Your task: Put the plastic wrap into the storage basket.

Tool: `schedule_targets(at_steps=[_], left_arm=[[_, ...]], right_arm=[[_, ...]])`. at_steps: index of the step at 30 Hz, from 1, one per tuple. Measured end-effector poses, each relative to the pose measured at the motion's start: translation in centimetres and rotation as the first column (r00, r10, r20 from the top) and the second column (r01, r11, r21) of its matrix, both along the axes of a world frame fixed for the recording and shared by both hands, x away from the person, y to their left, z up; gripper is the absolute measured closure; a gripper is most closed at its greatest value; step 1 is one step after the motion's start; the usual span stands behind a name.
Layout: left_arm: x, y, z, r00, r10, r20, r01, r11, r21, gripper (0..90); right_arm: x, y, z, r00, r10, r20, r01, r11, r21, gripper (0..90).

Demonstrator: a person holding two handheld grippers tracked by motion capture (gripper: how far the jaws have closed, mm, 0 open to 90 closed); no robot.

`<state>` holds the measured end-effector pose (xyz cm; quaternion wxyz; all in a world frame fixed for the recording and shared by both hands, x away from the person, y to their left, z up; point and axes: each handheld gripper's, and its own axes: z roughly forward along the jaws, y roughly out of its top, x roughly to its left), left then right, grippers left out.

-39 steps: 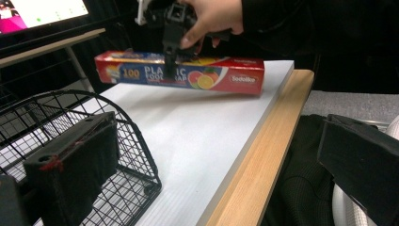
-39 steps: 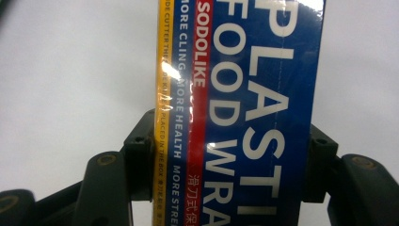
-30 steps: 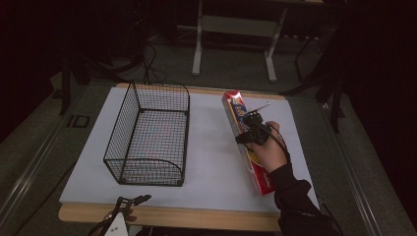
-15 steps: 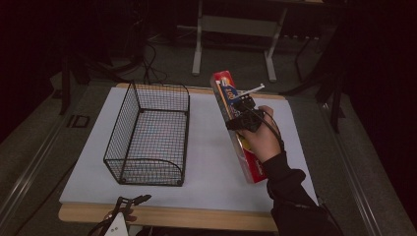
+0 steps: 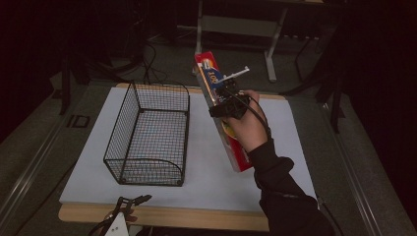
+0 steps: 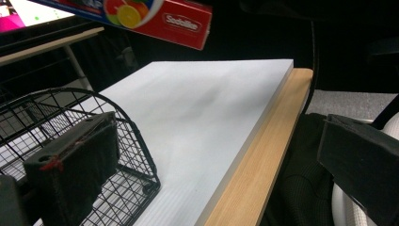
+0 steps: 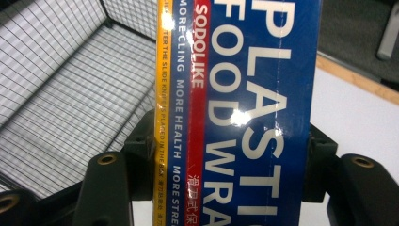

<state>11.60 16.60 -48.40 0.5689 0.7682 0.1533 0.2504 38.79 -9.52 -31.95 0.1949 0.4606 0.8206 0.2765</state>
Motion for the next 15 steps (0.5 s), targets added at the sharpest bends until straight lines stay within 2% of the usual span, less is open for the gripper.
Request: schedule_targets(at_steps=[6,15], left_arm=[[0.0,0.0,0.0,1.0,0.0,0.0,0.0,1.0,-0.002,0.1],[-0.1,-0.1,0.1,1.0,-0.001,0.0,0.001,1.0,-0.005,0.1]], right_arm=[[-0.2,2.0,0.9,0.9994,0.032,0.016,-0.033,0.999,0.028,39.2],[-0.2,5.2,1.1,0.9975,0.059,0.038,-0.061,0.997,0.051,39.3]])
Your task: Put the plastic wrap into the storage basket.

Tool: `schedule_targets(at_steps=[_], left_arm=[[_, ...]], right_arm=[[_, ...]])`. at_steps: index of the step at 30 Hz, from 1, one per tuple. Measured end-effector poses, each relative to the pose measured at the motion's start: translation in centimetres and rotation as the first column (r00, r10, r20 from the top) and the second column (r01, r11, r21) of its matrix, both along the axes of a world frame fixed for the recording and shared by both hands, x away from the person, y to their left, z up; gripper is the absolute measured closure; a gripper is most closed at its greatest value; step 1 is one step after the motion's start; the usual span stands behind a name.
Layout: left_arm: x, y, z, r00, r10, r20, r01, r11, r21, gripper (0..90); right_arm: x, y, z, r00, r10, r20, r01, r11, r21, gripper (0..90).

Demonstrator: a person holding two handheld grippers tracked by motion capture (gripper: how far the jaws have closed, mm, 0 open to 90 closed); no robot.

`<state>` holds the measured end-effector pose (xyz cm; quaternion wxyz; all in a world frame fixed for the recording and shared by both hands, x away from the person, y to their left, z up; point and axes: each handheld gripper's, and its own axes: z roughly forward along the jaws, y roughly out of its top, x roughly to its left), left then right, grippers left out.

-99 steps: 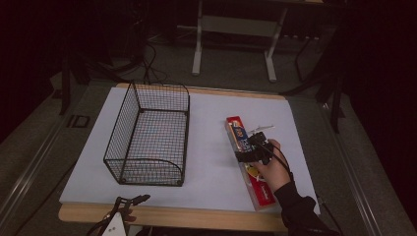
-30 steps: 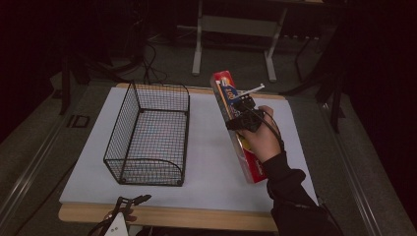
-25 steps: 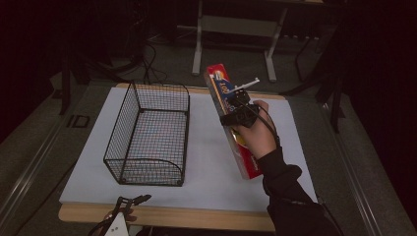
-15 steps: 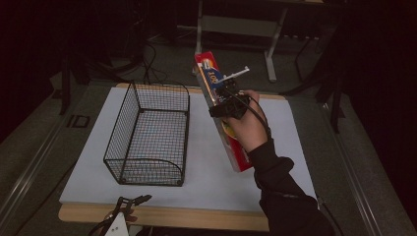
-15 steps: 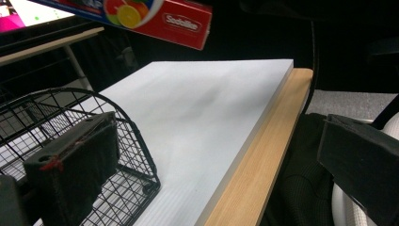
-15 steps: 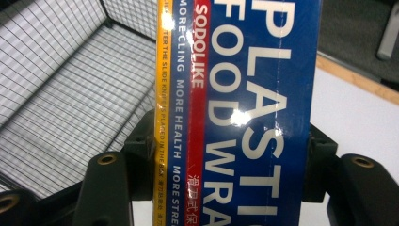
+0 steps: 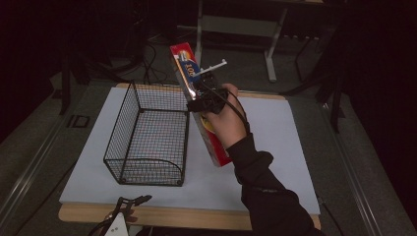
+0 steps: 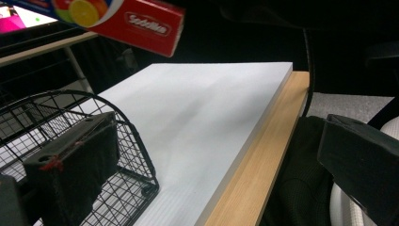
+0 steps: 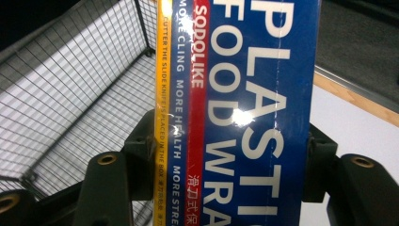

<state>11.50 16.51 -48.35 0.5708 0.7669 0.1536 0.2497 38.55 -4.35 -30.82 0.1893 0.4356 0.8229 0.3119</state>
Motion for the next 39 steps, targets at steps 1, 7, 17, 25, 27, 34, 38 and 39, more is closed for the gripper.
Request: schedule_targets(at_steps=[1,7,17,25,27,34,38,39], left_arm=[[0.0,0.0,0.0,1.0,0.0,0.0,0.0,1.0,-0.001,0.1],[0.0,0.0,0.0,1.0,-0.001,0.001,0.001,1.0,-0.005,0.1],[-0.1,0.0,0.0,1.0,-0.009,0.002,0.009,1.0,0.002,0.1],[-0.1,0.0,0.0,0.9999,-0.012,0.003,0.012,0.9999,-0.001,0.1],[-0.2,0.0,0.0,0.9999,-0.014,0.003,0.014,0.9999,-0.002,0.1],[-0.1,0.0,0.0,0.9998,-0.018,0.001,0.018,0.9998,0.001,0.1],[-0.2,0.0,0.0,0.9998,-0.02,0.004,0.02,0.9998,0.009,0.1],[-0.2,0.0,0.0,0.9998,-0.021,0.003,0.021,0.9997,0.01,0.1]], right_arm=[[0.0,0.3,0.0,1.0,0.0,-0.001,0.0,1.0,0.008,39.3],[0.0,2.3,0.0,0.9999,0.016,0.005,-0.016,0.999,0.038,39.3],[-0.1,5.7,-0.1,0.9982,0.056,0.023,-0.057,0.996,0.075,39.2],[0.0,8.1,-0.9,0.9967,0.068,0.044,-0.072,0.99,0.117,39.2],[-0.1,8.8,-1.3,0.9957,0.067,0.064,-0.073,0.992,0.107,39.3],[0.2,10.6,-3.1,0.9956,0.061,0.07,-0.068,0.992,0.103,39.4],[0.5,11.1,-3.9,0.9952,0.058,0.079,-0.067,0.991,0.116,39.3],[0.6,11.3,-4.1,0.9949,0.063,0.078,-0.072,0.991,0.115,39.3]])
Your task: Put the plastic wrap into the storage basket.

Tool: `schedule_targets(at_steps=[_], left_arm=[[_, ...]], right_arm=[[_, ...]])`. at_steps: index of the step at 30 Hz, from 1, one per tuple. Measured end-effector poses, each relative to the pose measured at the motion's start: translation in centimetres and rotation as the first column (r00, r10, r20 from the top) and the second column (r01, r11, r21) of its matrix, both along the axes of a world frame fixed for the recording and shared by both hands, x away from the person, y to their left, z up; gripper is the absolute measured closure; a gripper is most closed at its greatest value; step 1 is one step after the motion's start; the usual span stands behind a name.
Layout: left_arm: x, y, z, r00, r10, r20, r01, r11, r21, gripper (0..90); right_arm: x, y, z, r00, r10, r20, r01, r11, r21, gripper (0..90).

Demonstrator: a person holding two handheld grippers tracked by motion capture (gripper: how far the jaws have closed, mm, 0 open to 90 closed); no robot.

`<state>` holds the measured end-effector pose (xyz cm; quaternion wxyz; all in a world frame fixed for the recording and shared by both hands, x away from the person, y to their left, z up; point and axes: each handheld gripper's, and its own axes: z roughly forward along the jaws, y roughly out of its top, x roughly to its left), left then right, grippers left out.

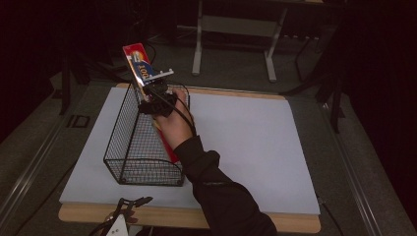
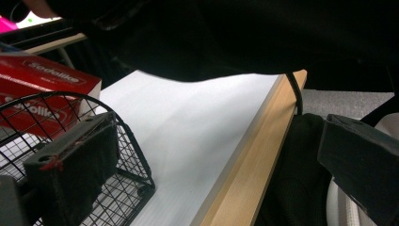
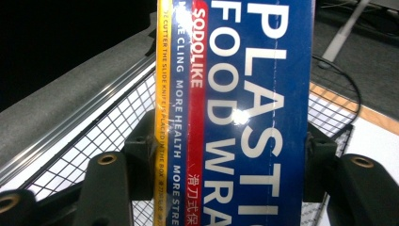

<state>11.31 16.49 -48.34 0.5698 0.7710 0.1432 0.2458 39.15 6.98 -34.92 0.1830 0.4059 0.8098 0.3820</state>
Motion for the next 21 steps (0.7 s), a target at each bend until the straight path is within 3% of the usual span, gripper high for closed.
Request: schedule_targets(at_steps=[6,14,16,21], left_arm=[[0.0,0.0,0.0,1.0,0.0,0.001,0.0,1.0,-0.002,0.1],[0.0,0.0,0.0,1.0,-0.004,0.0,0.004,1.0,-0.001,0.1],[0.0,0.0,0.0,1.0,-0.004,0.001,0.004,1.0,-0.002,0.1],[0.0,0.0,0.0,1.0,-0.004,0.0,0.004,1.0,-0.001,0.1]], right_arm=[[0.0,1.0,-1.6,0.9987,0.005,-0.051,-0.004,1.0,0.016,39.3],[0.7,0.9,-3.2,0.9986,-0.03,-0.044,0.03,1.0,0.006,39.3],[1.0,0.9,-3.8,0.9963,-0.032,-0.079,0.034,0.999,0.019,39.3],[1.4,1.6,-5.7,0.9938,-0.036,-0.105,0.033,0.999,-0.026,39.2]])
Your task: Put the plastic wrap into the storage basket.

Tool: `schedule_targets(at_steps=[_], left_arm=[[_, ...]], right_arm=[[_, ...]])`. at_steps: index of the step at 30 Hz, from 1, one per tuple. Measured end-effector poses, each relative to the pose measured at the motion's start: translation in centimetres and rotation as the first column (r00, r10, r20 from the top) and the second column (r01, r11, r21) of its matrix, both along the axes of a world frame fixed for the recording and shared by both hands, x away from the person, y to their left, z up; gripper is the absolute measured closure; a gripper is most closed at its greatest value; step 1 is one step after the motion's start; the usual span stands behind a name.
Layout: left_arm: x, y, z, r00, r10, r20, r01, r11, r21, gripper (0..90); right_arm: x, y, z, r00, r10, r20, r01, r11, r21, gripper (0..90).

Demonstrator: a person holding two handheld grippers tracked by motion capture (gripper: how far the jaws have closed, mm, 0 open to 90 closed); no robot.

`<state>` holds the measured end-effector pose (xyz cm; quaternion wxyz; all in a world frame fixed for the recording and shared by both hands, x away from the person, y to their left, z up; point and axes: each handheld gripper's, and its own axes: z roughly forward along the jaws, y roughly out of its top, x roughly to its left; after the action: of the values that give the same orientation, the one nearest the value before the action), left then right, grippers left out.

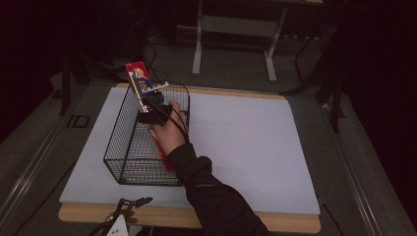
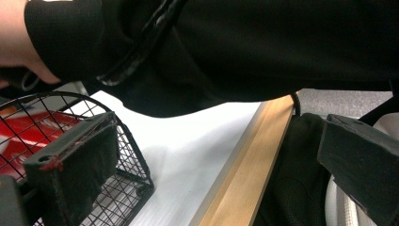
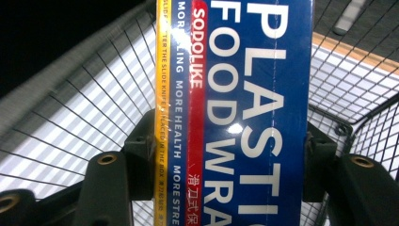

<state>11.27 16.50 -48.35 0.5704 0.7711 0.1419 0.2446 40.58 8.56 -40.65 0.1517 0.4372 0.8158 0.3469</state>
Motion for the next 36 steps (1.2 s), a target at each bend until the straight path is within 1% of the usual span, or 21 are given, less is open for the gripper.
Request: schedule_targets(at_steps=[3,7,10,13,15,18,21,24,27,30,33,36], left_arm=[[0.0,0.0,0.0,1.0,0.001,-0.001,-0.001,1.0,-0.003,0.1],[0.0,0.0,0.0,1.0,-0.001,-0.001,0.001,1.0,-0.002,0.1],[0.0,0.0,0.0,1.0,-0.002,-0.001,0.002,1.0,0.001,0.1],[0.0,0.0,0.0,1.0,-0.003,-0.002,0.003,1.0,0.001,0.1],[0.0,0.0,0.0,1.0,-0.003,-0.003,0.003,1.0,0.002,0.1],[0.0,0.0,0.0,1.0,-0.005,-0.002,0.005,1.0,0.003,0.1],[0.0,0.0,0.0,1.0,-0.004,-0.002,0.004,1.0,0.002,0.1],[0.0,0.0,0.0,1.0,-0.006,-0.002,0.006,1.0,0.005,0.1],[0.0,0.0,0.0,1.0,-0.006,-0.003,0.006,1.0,0.005,0.1],[0.0,-0.1,0.0,1.0,-0.006,-0.005,0.006,1.0,0.003,0.1],[0.0,-0.1,-0.1,1.0,-0.008,-0.006,0.008,0.9999,0.007,0.1],[0.1,-0.1,-0.1,1.0,-0.008,-0.006,0.008,0.9999,0.006,0.1]], right_arm=[[0.3,0.1,-0.9,0.9995,-0.008,-0.03,0.008,1.0,-0.005,39.2],[0.6,0.1,-1.9,0.9985,-0.015,-0.052,0.013,1.0,-0.026,39.1],[0.9,0.0,-2.4,0.9969,-0.022,-0.076,0.021,1.0,-0.023,39.0],[1.1,0.0,-2.7,0.9949,-0.018,-0.099,0.016,1.0,-0.023,38.8],[1.2,0.2,-2.9,0.9946,-0.012,-0.103,0.008,0.999,-0.04,38.5],[1.5,0.4,-3.6,0.9918,-0.008,-0.128,-0.001,0.997,-0.074,38.1],[1.8,0.2,-4.5,0.9861,-0.007,-0.166,-0.005,0.997,-0.071,37.6],[2.0,0.3,-4.9,0.9855,-0.005,-0.17,-0.011,0.996,-0.089,37.2],[2.0,0.5,-5.0,0.9871,0.007,-0.16,-0.026,0.993,-0.113,36.5],[2.1,0.5,-5.0,0.9873,0.011,-0.159,-0.029,0.993,-0.112,36.3],[1.9,0.6,-5.0,0.9897,0.023,-0.142,-0.042,0.991,-0.127,35.6],[2.0,0.7,-5.0,0.9897,0.025,-0.141,-0.044,0.991,-0.13,35.4]])
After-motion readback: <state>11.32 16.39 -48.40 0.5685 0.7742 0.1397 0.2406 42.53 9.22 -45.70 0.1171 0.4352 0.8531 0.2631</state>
